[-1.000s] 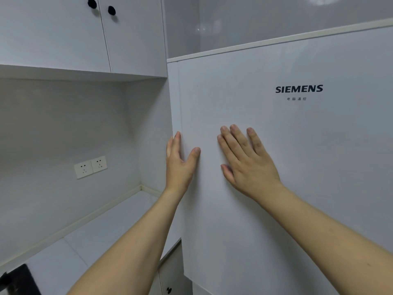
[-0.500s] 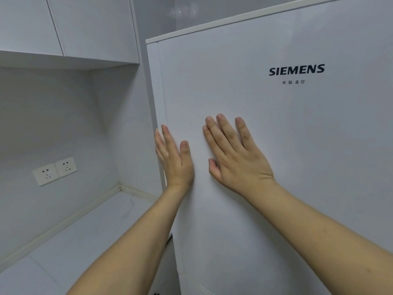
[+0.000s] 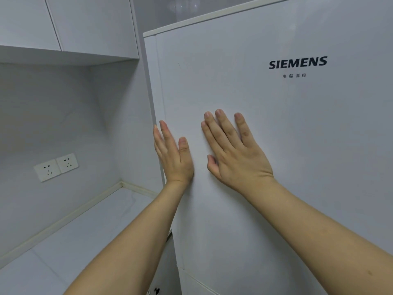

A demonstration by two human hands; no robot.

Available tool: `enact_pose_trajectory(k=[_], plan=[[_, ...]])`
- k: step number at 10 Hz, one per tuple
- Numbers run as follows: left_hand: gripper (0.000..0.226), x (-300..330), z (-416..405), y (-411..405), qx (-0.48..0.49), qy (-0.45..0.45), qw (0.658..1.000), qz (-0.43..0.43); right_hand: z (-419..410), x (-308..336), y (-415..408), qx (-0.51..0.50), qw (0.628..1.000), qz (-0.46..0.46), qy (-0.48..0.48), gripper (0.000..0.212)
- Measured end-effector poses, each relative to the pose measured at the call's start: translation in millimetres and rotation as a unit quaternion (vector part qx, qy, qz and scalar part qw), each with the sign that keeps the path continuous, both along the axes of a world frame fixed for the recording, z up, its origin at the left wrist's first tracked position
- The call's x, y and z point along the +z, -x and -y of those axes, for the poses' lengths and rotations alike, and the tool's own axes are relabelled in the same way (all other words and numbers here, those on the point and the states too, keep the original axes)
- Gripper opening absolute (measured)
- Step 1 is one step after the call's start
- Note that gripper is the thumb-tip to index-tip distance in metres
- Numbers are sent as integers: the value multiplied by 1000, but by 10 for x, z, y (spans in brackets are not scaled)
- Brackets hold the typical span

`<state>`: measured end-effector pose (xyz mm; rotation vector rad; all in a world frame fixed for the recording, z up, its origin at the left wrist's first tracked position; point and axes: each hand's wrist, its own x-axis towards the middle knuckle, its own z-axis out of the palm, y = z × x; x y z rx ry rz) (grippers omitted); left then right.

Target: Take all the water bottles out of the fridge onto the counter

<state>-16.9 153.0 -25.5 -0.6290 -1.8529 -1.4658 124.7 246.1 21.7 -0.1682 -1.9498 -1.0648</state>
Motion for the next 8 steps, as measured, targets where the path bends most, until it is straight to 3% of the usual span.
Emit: enact_pose_trajectory(k=[4,5,8], plan=[[70,22,60,-26,-24,30,999,14,-1,-10,-4,0,1000,17,16,72],[67,48,219,-88,-43,61,997,35,48,14,-51,40,997,25,60,73],[62,197,647,-556,-8,135,991,-21,182,-26,-353,148,973,27,176,72]])
